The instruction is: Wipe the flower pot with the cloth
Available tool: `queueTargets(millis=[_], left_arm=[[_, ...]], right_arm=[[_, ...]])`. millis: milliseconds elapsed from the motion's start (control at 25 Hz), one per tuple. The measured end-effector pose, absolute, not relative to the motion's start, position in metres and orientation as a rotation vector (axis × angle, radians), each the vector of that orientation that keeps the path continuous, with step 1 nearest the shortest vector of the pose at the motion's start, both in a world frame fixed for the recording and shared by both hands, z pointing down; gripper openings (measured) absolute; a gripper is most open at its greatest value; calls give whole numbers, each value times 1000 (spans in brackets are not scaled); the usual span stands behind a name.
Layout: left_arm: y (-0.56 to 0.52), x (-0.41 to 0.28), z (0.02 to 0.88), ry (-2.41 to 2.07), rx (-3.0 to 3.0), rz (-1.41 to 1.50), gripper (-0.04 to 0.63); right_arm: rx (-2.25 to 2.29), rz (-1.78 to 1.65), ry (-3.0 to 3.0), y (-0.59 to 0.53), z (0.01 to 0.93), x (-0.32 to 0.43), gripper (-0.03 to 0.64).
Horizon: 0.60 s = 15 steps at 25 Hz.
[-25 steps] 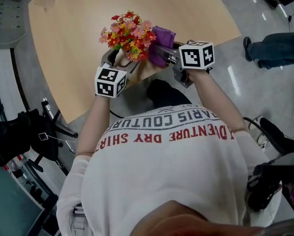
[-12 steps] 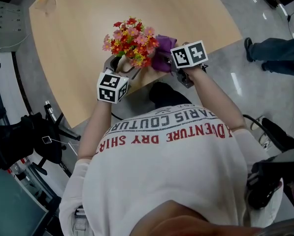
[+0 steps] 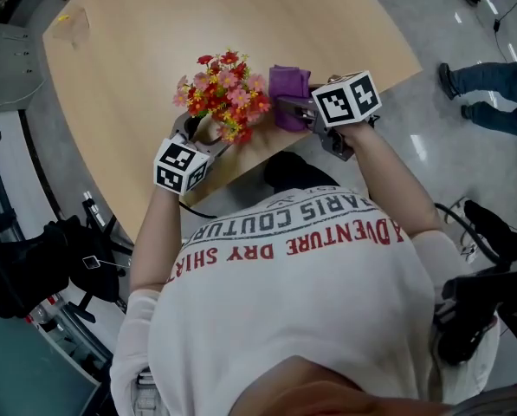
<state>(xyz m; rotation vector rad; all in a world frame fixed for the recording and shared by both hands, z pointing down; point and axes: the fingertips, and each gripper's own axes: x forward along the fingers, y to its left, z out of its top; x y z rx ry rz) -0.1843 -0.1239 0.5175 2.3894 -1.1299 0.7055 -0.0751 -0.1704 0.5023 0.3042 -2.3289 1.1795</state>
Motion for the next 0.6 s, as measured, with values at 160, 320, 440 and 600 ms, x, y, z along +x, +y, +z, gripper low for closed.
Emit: queueTargets(millis=[160,320,440,600], left_arm=[[-120,-185,511,-1050,2432,737,365],[-118,-184,508,-993,2459,752,365],[-118,-185,504,-968,2469,756,365],[-121,-187,507,-955,2472,757,365]], right_arm=[[229,1170,-2391,-172,471,-85,60],[159,1155,-2401,-168,464,-97,60],[128,1133,-2373,-167,469,-104,60],[112,1166,-2329,-175,483,-109,60]])
